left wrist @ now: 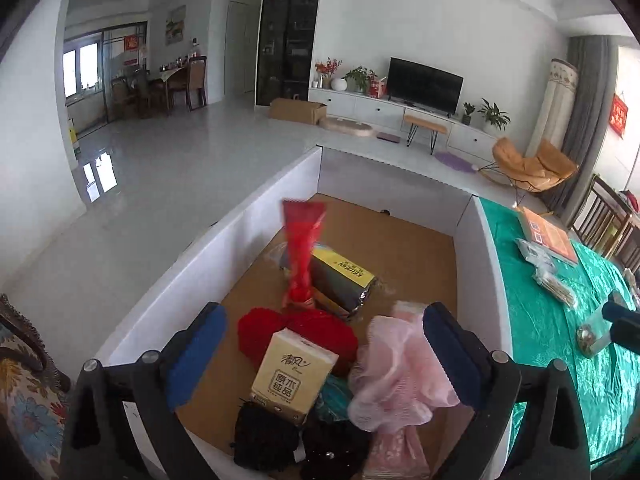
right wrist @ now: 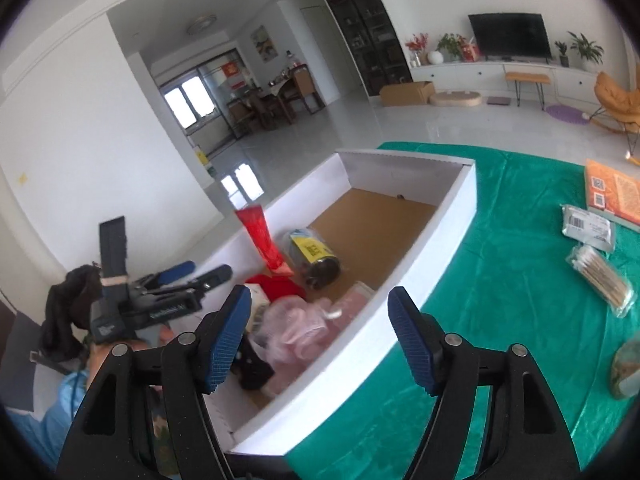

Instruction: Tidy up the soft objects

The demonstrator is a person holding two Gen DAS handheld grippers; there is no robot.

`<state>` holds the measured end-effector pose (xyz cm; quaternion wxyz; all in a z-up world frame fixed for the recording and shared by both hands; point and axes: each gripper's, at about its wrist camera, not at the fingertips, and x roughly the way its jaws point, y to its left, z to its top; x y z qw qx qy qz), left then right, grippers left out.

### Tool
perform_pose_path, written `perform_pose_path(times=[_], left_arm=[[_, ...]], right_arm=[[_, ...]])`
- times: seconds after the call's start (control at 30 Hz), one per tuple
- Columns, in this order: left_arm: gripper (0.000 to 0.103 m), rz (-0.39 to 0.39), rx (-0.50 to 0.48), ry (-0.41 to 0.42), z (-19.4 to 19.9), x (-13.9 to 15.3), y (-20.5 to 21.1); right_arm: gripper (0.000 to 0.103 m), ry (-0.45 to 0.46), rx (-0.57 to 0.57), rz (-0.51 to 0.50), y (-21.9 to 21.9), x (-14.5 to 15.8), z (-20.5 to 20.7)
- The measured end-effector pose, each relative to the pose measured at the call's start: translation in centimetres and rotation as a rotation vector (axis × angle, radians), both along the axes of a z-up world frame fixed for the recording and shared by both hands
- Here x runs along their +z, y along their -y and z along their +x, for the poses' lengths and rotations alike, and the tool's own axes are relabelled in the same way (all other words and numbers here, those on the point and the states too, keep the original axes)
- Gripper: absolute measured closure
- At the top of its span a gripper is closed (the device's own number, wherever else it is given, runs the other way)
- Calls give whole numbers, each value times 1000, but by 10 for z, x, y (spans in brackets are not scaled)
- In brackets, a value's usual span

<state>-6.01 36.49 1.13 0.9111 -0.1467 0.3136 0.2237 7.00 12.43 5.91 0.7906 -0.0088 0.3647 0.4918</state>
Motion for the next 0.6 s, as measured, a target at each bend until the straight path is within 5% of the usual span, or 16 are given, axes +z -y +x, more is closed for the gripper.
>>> perform_pose_path(times=[0.13, 0.27, 0.47, 0.6], left_arm=[[5, -77, -149, 56, 24, 1, 45], [5, -118, -363, 59, 54, 0, 122], [2, -137, -625, -101, 103, -48, 238], [2, -112, -650, -221, 146, -100, 270]], right_arm=[[29, 89, -135, -199, 53, -55, 10], [29, 67, -320, -350, 131, -119, 19], [29, 0, -597, -337, 237, -147, 30], [29, -3, -691, -332, 264, -154, 31]])
